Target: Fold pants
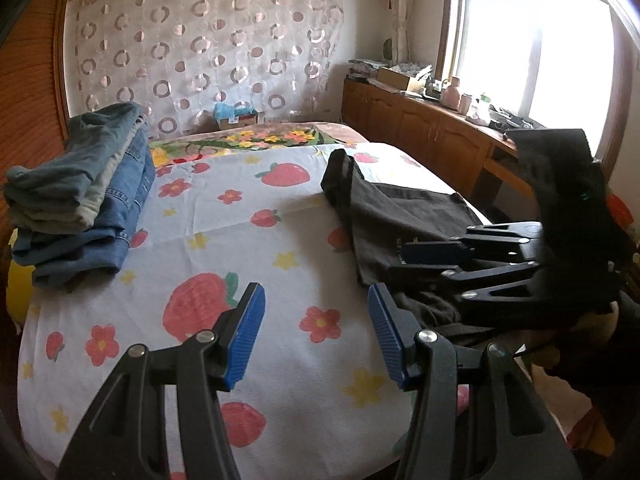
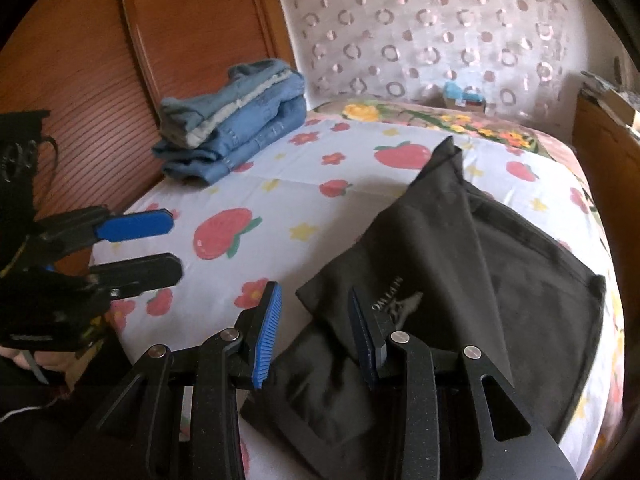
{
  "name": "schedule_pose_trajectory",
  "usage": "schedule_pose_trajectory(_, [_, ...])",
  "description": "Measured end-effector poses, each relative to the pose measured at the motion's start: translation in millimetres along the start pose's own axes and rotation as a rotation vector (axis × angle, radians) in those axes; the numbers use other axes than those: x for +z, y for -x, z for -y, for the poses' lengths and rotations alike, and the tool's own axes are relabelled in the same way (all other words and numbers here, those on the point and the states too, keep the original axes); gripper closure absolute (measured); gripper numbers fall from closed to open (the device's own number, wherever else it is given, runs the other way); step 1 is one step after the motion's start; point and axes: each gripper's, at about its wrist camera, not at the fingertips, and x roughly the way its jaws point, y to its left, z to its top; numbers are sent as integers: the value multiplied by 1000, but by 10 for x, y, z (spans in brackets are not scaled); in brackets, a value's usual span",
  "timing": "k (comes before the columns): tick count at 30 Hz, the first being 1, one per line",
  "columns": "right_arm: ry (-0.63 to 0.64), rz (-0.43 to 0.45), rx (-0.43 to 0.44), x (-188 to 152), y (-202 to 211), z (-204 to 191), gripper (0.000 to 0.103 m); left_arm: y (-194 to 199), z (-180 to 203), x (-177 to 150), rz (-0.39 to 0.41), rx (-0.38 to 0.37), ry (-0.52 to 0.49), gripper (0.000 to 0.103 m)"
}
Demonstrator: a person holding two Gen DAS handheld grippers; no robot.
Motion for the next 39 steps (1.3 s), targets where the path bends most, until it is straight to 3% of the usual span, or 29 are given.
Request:
schedule_pose_trajectory(15, [93,-121,-81,-25,-443,-81,70,45,-96,-11,-2,8,16,50])
schedule_pose_trajectory(17, [107,-124,-97,-19,-468,-108,73,43,-97,-11,-2,10,18,50])
schedule_pose_trajectory(18, [112,-125,-115,-15,-483,-115,79,46,-93,-8,-2,10,18,50])
schedule_pose_trajectory(21, [84,-122,-135,11,-477,-68,92,42,-94,-9,-5,9,18,50])
schedule_pose_trajectory(25, [18,-98,-104,43,-394,22,98,14,-89,-29,-17,4,15,50])
schedule_pose_trajectory(31, [-28,-25,-77,113,-155,55,98,-43,-28,-55,-34,-9,6,50])
schedule_pose_trajectory(39, [-46,26,-148,233,134,348,101,-88,63,-78,-44,-21,-11,50])
